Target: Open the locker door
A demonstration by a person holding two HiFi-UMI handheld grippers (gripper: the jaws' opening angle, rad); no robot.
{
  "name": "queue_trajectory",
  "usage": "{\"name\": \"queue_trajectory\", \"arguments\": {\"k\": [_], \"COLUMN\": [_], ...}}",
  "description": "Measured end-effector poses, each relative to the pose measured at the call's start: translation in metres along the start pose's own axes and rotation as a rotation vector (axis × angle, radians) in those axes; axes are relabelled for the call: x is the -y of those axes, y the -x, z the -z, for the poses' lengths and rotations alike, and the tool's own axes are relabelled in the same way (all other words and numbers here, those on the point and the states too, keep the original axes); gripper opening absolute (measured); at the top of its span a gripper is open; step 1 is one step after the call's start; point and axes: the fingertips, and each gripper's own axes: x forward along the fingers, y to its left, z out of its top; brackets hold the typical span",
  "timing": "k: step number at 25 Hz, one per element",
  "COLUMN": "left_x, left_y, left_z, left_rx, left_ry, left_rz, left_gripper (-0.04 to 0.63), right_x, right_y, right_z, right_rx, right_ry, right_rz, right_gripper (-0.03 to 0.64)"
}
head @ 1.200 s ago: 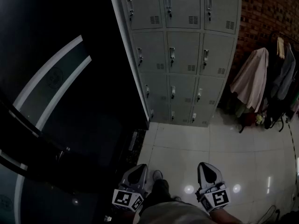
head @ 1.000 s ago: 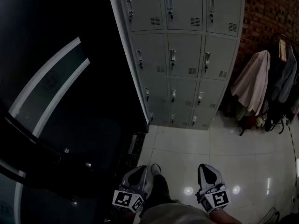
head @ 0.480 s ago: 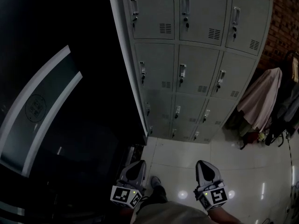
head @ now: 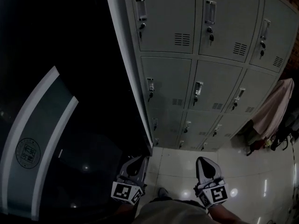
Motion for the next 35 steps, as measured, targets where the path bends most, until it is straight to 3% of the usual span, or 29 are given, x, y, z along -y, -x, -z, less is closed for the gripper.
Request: {"name": "queue_trajectory", "arguments": {"k": [4, 10, 13, 15, 18, 21, 24, 28, 35], "left_x": [-0.031, -0.053, -0.070, -0.081, -0.087, -0.099, -0.106, -0.105, -0.089], "left_y": [-0.015, -0.041, -0.043, -0.042, -0.044, -0.052, -0.055, -0.053, -0.032], "left_z": [0.030, 0.075, 0.099, 0.119, 0.161, 0.204, 0.251, 0.299, 0.381], "left_rx": [-0.015, -0.034, -0.037, -0.076, -0.217, -0.243, -0.299, -0.320, -0.376], "left_ry": [0.010, 0.030, 0.033, 0.046, 0.108, 0.113, 0.147, 0.171, 0.198], "left_rz": [-0.020, -0.062, -0.113, -0.142, -0.168, -0.191, -0.206, -0.214, -0.203], "left_gripper": [0.064, 0.064, 0.064, 0.064, 0.064, 0.064, 0.064, 0.070, 0.071], "right_x": [0.009, 0.029, 0.034, 0.036, 0.048, 0.061, 0.072, 0.077, 0.071], "right_y": [-0.037, -0.068, -0.100, -0.122, -0.159, -0.198, -0.233, -0.284, -0.362], "right_z": [0.015, 0.084, 0.108, 0.131, 0.177, 0.242, 0.320, 0.408, 0.561], "right_rx": [0.009, -0.226, -0.147, -0.164, -0.163, -0.189, -0.253, -0.324, -0.427], "right_ry": [-0.005, 0.007, 0.010, 0.013, 0.083, 0.120, 0.076, 0.030, -0.020], "right_rz": [0.021, -0.015, -0.064, -0.088, -0.117, -0.136, -0.156, -0.174, -0.221], "right_gripper": [0.000, 0.000, 0.002, 0.002, 0.002, 0.068, 0.073, 0.196, 0.219]}}
